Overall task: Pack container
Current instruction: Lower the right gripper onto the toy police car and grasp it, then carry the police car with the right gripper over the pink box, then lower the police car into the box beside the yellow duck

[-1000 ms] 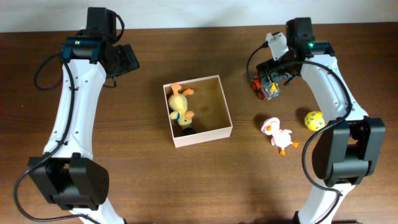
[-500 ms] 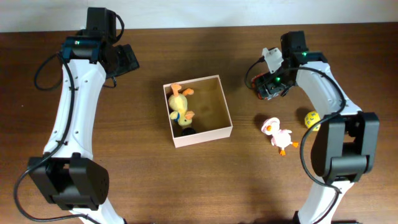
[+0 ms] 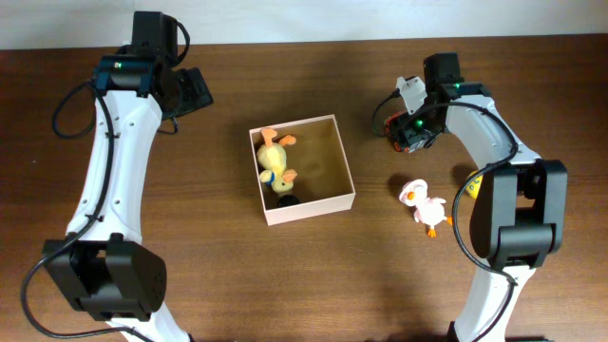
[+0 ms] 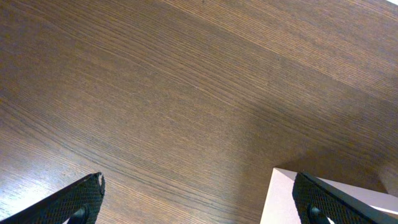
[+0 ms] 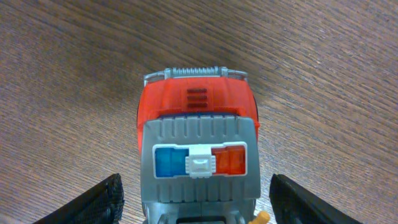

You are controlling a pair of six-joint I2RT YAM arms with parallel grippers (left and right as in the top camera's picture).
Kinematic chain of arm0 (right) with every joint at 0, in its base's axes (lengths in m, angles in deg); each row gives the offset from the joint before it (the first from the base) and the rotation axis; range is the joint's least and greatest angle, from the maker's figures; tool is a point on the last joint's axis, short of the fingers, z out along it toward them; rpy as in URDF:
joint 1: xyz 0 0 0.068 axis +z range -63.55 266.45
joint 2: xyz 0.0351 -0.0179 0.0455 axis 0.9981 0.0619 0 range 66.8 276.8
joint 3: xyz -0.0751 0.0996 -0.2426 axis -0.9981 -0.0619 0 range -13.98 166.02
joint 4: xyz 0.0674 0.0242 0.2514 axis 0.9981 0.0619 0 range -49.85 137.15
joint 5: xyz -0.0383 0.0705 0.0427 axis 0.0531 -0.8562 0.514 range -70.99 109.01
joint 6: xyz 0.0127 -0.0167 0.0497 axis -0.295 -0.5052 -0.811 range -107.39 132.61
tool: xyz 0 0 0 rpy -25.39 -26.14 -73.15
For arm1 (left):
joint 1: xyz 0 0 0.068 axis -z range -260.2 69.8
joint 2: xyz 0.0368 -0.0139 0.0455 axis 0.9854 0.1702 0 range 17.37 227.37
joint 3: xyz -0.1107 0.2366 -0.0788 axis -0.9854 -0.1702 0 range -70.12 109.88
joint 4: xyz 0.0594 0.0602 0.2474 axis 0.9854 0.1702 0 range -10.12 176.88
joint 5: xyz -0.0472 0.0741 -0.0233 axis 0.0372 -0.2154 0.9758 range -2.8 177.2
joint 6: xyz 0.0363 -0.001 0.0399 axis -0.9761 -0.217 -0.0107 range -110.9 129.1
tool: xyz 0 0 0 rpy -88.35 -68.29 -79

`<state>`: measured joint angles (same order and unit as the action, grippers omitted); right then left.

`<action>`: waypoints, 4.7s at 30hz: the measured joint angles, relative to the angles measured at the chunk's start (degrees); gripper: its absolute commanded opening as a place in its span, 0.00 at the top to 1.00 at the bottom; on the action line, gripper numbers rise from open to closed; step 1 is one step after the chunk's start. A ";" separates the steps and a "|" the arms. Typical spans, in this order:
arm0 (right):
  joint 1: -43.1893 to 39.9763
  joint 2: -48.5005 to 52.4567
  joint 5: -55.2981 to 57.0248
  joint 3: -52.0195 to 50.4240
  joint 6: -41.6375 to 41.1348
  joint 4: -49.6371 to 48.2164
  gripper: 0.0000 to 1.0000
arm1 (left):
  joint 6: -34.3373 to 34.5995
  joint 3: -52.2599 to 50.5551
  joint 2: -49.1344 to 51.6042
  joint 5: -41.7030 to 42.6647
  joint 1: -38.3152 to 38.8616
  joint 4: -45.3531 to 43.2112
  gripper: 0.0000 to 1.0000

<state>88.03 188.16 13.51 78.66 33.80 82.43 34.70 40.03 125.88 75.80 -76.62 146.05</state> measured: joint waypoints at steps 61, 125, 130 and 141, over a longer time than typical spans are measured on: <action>5.55 2.97 -7.21 39.80 9.75 32.37 0.48 | 0.00 0.00 0.00 0.00 0.00 0.02 0.01; 22.14 15.98 -15.43 37.13 52.35 32.33 0.44 | 0.00 0.00 0.00 0.00 0.00 0.00 0.01; 22.14 16.00 -15.41 34.67 52.35 30.86 0.44 | 0.00 0.00 0.00 0.00 0.00 0.00 0.01; 22.14 16.00 -15.47 34.62 52.13 29.16 0.20 | 0.00 0.00 0.00 0.00 0.00 0.00 0.01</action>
<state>110.18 204.16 -1.96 113.28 85.93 111.59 34.70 40.03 125.88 75.80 -76.62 146.05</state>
